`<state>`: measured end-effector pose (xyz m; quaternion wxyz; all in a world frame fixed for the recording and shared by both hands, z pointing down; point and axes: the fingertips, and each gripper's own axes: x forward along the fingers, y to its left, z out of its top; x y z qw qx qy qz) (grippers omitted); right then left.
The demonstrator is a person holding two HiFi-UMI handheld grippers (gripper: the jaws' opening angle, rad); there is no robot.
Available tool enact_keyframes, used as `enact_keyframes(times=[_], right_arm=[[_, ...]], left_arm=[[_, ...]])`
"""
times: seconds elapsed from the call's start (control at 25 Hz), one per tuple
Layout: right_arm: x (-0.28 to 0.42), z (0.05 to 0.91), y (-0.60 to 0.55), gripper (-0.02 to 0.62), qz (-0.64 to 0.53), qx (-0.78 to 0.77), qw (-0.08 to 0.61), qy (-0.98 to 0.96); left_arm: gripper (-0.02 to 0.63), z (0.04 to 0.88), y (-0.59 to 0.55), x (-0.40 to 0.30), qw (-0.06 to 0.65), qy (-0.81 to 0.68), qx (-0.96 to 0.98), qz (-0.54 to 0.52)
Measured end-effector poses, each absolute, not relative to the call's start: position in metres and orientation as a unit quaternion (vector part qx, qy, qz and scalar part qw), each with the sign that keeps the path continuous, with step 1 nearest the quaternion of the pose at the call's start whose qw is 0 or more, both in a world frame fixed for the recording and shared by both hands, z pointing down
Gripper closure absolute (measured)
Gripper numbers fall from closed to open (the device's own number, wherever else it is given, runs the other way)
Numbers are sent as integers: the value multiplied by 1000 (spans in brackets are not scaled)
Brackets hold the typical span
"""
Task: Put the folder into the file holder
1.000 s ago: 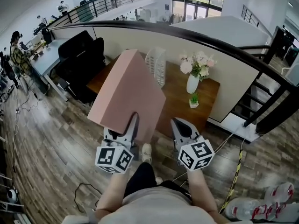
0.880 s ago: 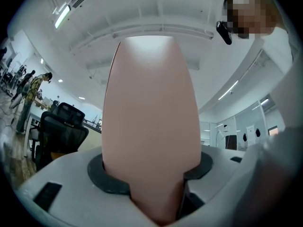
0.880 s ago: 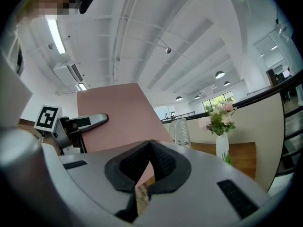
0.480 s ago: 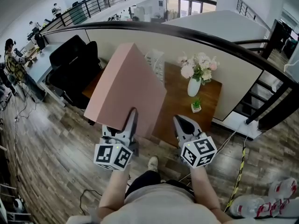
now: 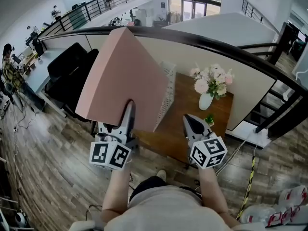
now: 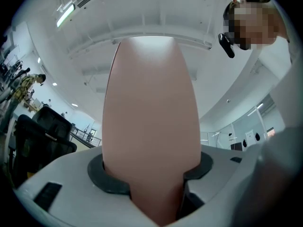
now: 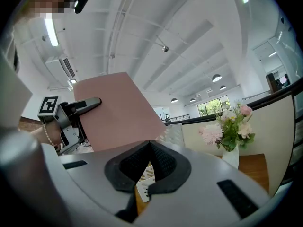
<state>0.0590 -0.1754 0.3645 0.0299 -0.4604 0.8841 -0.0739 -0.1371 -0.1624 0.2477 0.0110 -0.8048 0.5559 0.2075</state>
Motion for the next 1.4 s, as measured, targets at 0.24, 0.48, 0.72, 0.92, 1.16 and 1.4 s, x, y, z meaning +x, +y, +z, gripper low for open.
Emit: enact_keyframes(times=[0.24, 0.48, 0.72, 0.92, 1.16, 1.4], right_arm=[[55, 358, -210, 586, -66, -481, 37, 873], [54, 362, -230, 586, -66, -507, 41, 859], [46, 373, -238, 586, -71, -518, 33, 852], [44, 378, -246, 586, -76, -522, 23, 849], [45, 379, -255, 586, -77, -523, 23, 848], [46, 380, -260, 586, -82, -514, 16, 854]], left_arm=[[310, 237, -205, -143, 23, 538, -815, 215], [310, 234, -240, -145, 27, 521, -825, 216], [310, 239, -263, -145, 33, 504, -840, 199], [310, 243, -271, -141, 21, 492, -847, 201], [310, 253, -274, -134, 19, 492, -850, 188], [310, 261, -279, -125, 20, 495, -852, 170]])
